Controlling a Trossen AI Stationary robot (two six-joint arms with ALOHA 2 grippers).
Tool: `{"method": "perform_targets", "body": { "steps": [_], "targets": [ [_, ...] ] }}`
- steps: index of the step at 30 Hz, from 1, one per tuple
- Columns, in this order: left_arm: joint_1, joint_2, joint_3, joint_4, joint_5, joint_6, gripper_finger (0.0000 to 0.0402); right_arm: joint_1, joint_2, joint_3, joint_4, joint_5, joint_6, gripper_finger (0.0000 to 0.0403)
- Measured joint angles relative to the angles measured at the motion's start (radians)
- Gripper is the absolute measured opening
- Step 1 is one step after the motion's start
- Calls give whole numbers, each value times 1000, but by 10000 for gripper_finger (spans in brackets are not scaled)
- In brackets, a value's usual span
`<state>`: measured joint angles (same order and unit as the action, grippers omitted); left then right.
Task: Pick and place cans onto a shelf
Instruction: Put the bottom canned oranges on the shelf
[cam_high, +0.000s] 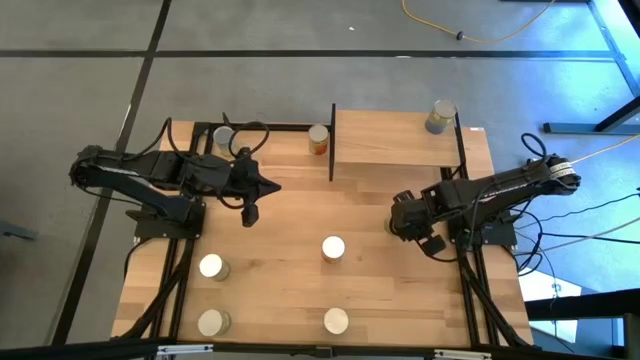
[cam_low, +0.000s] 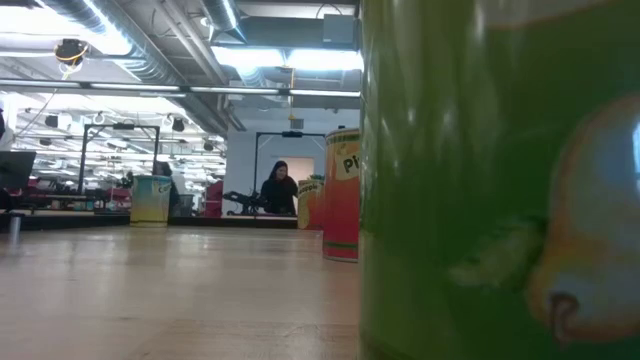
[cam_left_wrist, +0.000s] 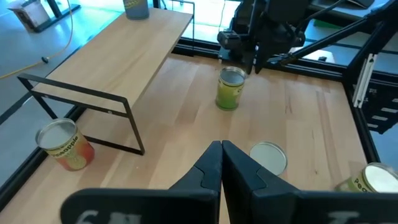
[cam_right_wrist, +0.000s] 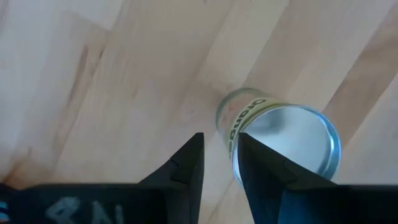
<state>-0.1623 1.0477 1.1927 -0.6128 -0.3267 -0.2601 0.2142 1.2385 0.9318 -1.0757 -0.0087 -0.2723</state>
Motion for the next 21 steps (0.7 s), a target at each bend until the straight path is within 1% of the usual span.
{"method": "perform_targets", "body": {
  "steps": [3, 7, 8, 13, 21],
  "targets": [
    [0, 0, 0, 0, 0, 0, 0, 0, 0, -22, 1, 7, 1, 99],
    [-1, 0, 0, 0, 8, 0, 0, -1, 0, -29, 2, 111, 0, 99],
    [-2, 0, 0, 0, 13, 0, 0, -3, 0, -29, 3, 119, 0, 99],
    [-5, 0, 0, 0, 27, 0, 0, -34, 0, -29, 3, 61, 4, 99],
    [-5, 0, 0, 0, 30, 0, 0, -83, 0, -38, 27, 54, -1, 99]
  ]
}}
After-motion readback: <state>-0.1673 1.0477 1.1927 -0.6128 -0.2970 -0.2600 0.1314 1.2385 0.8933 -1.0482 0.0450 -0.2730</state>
